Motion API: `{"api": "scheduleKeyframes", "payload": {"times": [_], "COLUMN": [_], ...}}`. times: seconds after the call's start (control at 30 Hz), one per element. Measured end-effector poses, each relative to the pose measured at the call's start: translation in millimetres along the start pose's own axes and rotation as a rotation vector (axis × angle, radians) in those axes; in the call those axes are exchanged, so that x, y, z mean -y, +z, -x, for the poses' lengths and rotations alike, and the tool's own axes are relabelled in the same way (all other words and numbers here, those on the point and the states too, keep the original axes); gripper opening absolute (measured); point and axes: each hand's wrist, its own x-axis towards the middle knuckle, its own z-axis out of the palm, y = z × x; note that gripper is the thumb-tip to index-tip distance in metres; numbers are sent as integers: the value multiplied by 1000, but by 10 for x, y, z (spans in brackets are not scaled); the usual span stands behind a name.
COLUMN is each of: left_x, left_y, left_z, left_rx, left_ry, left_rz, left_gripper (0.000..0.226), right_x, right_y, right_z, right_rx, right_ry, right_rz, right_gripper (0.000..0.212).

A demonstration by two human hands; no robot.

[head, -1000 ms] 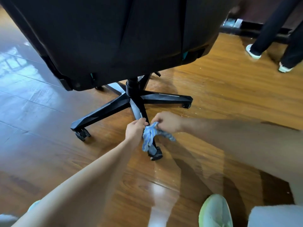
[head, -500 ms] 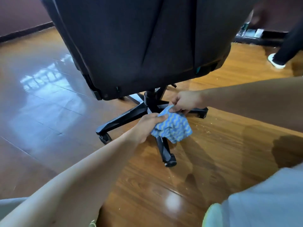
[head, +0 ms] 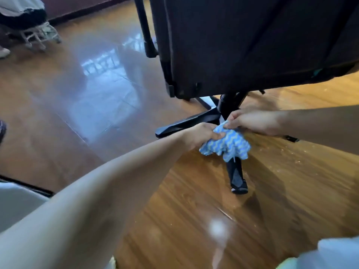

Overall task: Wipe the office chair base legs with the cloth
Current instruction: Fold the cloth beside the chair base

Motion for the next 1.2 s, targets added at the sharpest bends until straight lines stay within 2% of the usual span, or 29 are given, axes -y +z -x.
{"api": "scheduleKeyframes", "payload": {"times": [0.07,0.2,0.33,0.43,0.5,0.57,0.67,0.73,0.8,0.87,0.9,1.03,1.1,1.2], "left_x": [105,85,23,68,48,-2,-153,-235,-363,-474,-516,-508,-474,-317], "left_y": [-296,-997,-1494,-1827,-1988,-2115,-2355,-2496,-2618,-2695,-2740,-2801,-2730,-2469], "left_z": [4,39,198,641,976,1326,2097,2637,3242,3930,4326,5545,6022,6643], "left_rx": [144,430,571,544,492,427,306,243,166,63,9,-194,-344,-661], "left_ry": [-66,-312,-470,-566,-625,-606,-531,-474,-416,-367,-350,-328,-362,-442], "left_rz": [22,-121,-269,-245,-205,-98,57,178,306,429,486,637,693,877], "left_gripper": [28,32,20,29,49,55,44,32,29,26,26,17,23,31], "right_x": [58,337,557,981,1299,1602,2181,2561,2967,3440,3734,4641,5009,5411], "right_y": [196,592,1075,1545,1853,2060,2213,2245,2259,2331,2411,2817,3056,3524], "right_z": [-147,-439,-704,-723,-605,-414,-85,142,378,607,727,1053,1185,1457], "right_rx": [132,258,240,235,220,257,323,291,299,379,473,721,741,747], "right_ry": [55,130,147,183,218,276,254,155,56,1,-12,-9,-31,-53], "right_rz": [-74,-120,-262,-370,-483,-572,-573,-506,-434,-377,-365,-309,-216,-34], "right_gripper": [19,34,24,16,19,28,31,30,41,48,48,35,23,16]}}
